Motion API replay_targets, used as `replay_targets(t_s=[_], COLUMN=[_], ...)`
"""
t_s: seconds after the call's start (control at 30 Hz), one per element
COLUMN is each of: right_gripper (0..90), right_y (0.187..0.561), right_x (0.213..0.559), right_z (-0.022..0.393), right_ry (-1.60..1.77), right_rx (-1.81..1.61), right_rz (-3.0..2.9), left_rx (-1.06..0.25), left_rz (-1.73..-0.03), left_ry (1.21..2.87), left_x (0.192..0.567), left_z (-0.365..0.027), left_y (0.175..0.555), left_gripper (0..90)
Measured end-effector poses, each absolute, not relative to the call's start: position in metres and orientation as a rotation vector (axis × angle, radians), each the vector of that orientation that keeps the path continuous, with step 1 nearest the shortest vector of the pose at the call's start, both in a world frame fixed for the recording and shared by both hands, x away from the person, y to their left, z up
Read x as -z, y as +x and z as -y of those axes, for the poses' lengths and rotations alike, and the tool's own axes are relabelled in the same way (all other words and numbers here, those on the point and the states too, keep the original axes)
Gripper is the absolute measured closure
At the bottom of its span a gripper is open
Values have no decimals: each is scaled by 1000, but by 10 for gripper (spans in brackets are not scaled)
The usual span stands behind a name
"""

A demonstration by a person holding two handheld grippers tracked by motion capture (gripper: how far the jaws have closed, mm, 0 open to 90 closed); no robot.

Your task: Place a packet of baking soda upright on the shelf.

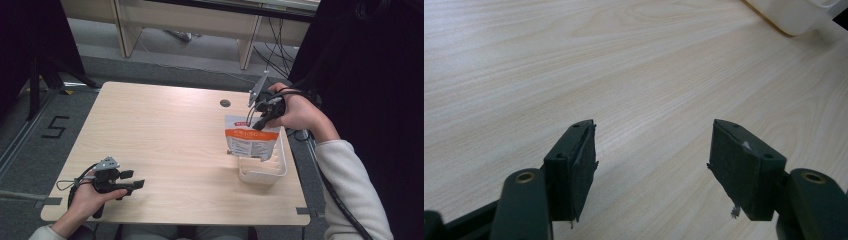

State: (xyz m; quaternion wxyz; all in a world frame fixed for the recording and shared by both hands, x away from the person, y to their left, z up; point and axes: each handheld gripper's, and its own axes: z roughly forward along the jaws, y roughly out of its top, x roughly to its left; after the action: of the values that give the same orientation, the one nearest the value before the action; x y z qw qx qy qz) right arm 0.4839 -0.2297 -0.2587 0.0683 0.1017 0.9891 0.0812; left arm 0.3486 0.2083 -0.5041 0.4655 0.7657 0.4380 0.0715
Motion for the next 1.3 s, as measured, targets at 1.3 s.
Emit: replay_targets(t_s=[1.3], right_gripper=[900], right_y=[479], right_x=[259], right_z=[256], right_ry=[394], right_rx=[-208], right_rz=[-2986], left_rx=[-180], left_rz=[-1076], left_ry=[1875], left_x=[504], left_z=[-208], left_y=[349], left_gripper=[340])
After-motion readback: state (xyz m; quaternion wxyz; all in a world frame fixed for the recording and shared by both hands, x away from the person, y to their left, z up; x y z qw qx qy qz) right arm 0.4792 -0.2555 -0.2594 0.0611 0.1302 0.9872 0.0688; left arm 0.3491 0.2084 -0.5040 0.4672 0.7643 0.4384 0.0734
